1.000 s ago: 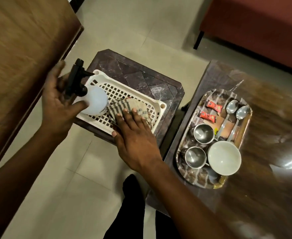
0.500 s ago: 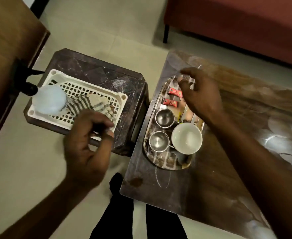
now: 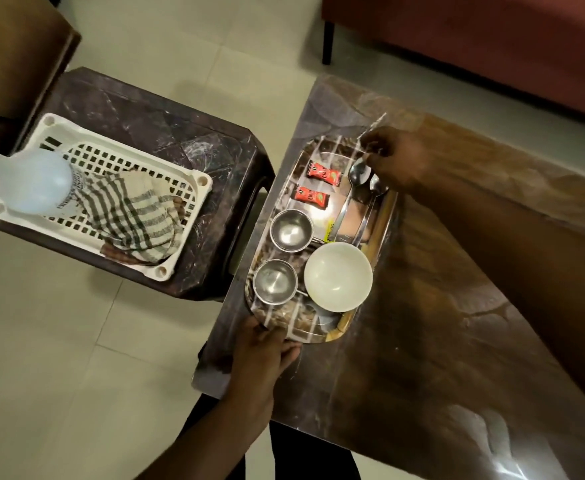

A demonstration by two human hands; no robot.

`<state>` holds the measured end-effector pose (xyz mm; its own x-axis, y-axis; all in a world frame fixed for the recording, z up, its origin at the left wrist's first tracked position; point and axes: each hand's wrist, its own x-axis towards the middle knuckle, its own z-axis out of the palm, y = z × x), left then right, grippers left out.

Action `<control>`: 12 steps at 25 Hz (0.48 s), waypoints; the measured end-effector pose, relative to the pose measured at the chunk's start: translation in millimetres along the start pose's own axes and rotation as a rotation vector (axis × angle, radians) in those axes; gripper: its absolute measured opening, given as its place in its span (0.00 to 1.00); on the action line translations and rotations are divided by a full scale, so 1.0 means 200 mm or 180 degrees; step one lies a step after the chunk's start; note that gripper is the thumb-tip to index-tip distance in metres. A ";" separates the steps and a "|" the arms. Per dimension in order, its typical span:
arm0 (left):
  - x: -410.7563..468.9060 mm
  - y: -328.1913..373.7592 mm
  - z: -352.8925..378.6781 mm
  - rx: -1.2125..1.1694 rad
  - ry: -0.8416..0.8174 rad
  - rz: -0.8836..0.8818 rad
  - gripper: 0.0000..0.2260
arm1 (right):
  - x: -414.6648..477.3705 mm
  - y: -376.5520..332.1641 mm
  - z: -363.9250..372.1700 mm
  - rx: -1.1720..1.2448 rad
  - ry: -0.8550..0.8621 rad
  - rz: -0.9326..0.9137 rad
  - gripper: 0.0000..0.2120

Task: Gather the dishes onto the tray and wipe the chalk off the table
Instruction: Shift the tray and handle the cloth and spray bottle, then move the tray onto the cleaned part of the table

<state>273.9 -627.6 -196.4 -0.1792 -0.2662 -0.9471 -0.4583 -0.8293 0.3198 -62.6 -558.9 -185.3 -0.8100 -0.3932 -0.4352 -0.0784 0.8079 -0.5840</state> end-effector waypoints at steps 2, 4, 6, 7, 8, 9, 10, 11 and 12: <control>0.03 -0.02 0.04 -0.0056 0.0134 0.0218 0.21 | 0.04 0.03 0.01 0.0117 0.0086 0.0023 0.20; 0.04 -0.05 0.04 -0.0082 0.0171 0.0410 0.20 | 0.06 0.05 0.02 0.0203 0.0107 0.0101 0.22; 0.05 -0.07 0.02 -0.0074 0.0153 0.0567 0.18 | 0.06 0.05 0.03 0.0304 0.0142 0.0155 0.23; 0.05 -0.08 0.01 -0.0078 0.0140 0.0634 0.16 | 0.06 0.05 0.03 0.0375 0.0175 0.0142 0.23; 0.06 -0.10 0.00 -0.0096 0.0125 0.0701 0.15 | 0.06 0.06 0.03 0.0453 0.0209 0.0118 0.22; 0.06 -0.10 -0.01 -0.0106 0.0102 0.0772 0.15 | 0.05 0.06 0.02 0.0534 0.0236 0.0098 0.21; 0.05 -0.10 -0.01 -0.0095 0.0078 0.0833 0.15 | 0.05 0.06 0.01 0.0609 0.0259 0.0093 0.20; 0.05 -0.11 -0.02 -0.0064 0.0054 0.0893 0.14 | 0.04 0.07 0.00 0.0674 0.0279 0.0094 0.20; 0.03 -0.11 -0.03 -0.0026 0.0034 0.0952 0.14 | 0.02 0.07 -0.01 0.0741 0.0289 0.0102 0.19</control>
<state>288.8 -614.3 -210.0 -0.2960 -0.5044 -0.8112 -0.3794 -0.7172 0.5844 -68.4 -548.0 -193.8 -0.8596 -0.3194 -0.3988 0.0756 0.6925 -0.7175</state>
